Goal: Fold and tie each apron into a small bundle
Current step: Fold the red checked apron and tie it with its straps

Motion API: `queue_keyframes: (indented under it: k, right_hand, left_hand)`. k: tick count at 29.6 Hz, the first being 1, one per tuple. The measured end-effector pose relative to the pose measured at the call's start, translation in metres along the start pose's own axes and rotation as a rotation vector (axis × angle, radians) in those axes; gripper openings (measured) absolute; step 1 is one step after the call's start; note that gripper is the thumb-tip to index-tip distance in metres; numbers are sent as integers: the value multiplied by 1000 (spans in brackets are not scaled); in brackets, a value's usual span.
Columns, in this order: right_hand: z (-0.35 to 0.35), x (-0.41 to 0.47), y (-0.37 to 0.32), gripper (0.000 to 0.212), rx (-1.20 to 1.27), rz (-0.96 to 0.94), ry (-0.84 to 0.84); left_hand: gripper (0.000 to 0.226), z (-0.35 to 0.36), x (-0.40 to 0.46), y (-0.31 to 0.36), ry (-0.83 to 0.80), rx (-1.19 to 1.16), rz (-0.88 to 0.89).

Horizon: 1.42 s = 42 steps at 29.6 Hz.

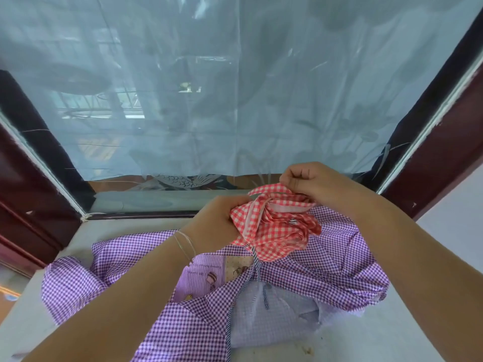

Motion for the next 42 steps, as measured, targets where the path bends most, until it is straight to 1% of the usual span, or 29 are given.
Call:
queue_keyframes:
  k: [2, 4, 6, 8, 9, 11, 12, 13, 14, 15, 16, 17, 18, 19, 20, 21, 22, 24, 28, 29, 30, 32, 33, 34, 35, 36, 38, 40, 42]
  right_hand:
    - [-3, 4, 17, 25, 66, 78, 32]
    - [-2, 9, 34, 25, 170, 130, 80]
    - [2, 14, 42, 24, 214, 130, 133]
    - [-4, 15, 45, 27, 267, 109, 264]
    - [-11, 14, 48, 27, 337, 98, 344]
    - [-29, 12, 55, 19, 488, 108, 470]
    - [-36, 12, 59, 12, 488, 137, 496]
    - [-40, 11, 63, 17, 417, 182, 509]
    - [-43, 10, 65, 28, 276, 207, 528]
    - [-45, 7, 60, 35, 85, 180, 575]
    - [-43, 0, 44, 34, -116, 84, 649]
    - [-32, -10, 21, 25, -278, -64, 705]
    - [-14, -18, 2, 19, -405, -201, 703]
    - [9, -21, -10, 30, -538, -282, 648]
    - [33, -20, -13, 44, -684, -310, 566]
    - [55, -14, -9, 54, -816, -284, 488]
    - [70, -7, 2, 59, -894, -231, 424]
    - [84, 4, 27, 57, -929, -98, 371]
    - [91, 5, 39, 25, -823, -124, 385]
    - [91, 5, 42, 19, -765, -132, 361]
    - [89, 6, 46, 15, -651, -118, 306]
    - [88, 8, 61, 12, -311, -28, 125]
    - [89, 7, 65, 11, -187, 10, 29]
    - [86, 4, 64, 10, -150, 18, -33]
    - [79, 1, 60, 10, -190, 9, -53]
    - [68, -2, 54, 10, -277, -22, -35]
    - [44, -9, 39, 9, -401, -118, 61]
    - [29, -12, 24, 14, -393, -236, 132]
    - [28, -15, 11, 24, -408, -373, 205]
  left_hand:
    - [38, 0, 2, -8, 21, -16, -39]
    - [34, 2, 5, -14, 31, -21, -83]
    - [29, 5, 8, -21, 17, -22, -136]
    - [23, 7, 9, -32, 4, -15, -209]
    - [21, 9, 8, -39, -3, -15, -249]
    - [18, 15, 5, -54, -18, -24, -317]
    - [16, 17, 3, -60, -24, -31, -350]
    - [13, 19, 1, -66, -26, -51, -386]
    - [11, 20, 0, -71, -21, -87, -417]
    - [10, 20, 0, -74, -10, -133, -444]
    - [9, 18, -1, -78, 12, -179, -477]
    - [7, 16, -2, -83, 41, -223, -514]
    - [5, 14, -2, -87, 72, -275, -556]
    - [5, 11, -4, -95, 111, -335, -605]
    - [5, 9, -4, -102, 147, -394, -652]
    - [6, 8, -5, -108, 179, -441, -692]
    - [8, 7, -4, -112, 206, -475, -717]
    - [7, 7, -1, -116, 243, -499, -736]
    - [3, 11, -1, -121, 289, -537, -753]
    - [3, 11, -2, -122, 288, -515, -750]
    - [3, 10, -1, -120, 277, -466, -735]
    - [7, 6, 3, -114, 232, -321, -678]
    - [12, 5, 4, -107, 204, -232, -643]
    - [18, 3, 6, -99, 171, -132, -607]
    - [23, 2, 8, -93, 137, -17, -571]
    - [26, 2, 9, -86, 103, 105, -534]
    - [25, 3, 9, -74, 27, 325, -473]
    - [27, 6, 9, -64, -15, 443, -410]
    - [29, 11, 10, -50, -46, 533, -311]
Point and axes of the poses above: each hand's wrist, its own x-axis towards the middle knuckle, its own z-axis out of the palm, y = z × x, the point moved 9 cm from there along x, towards the middle knuckle, and after that the axes turned 7 degrees about -y, right-handed, at the moved point
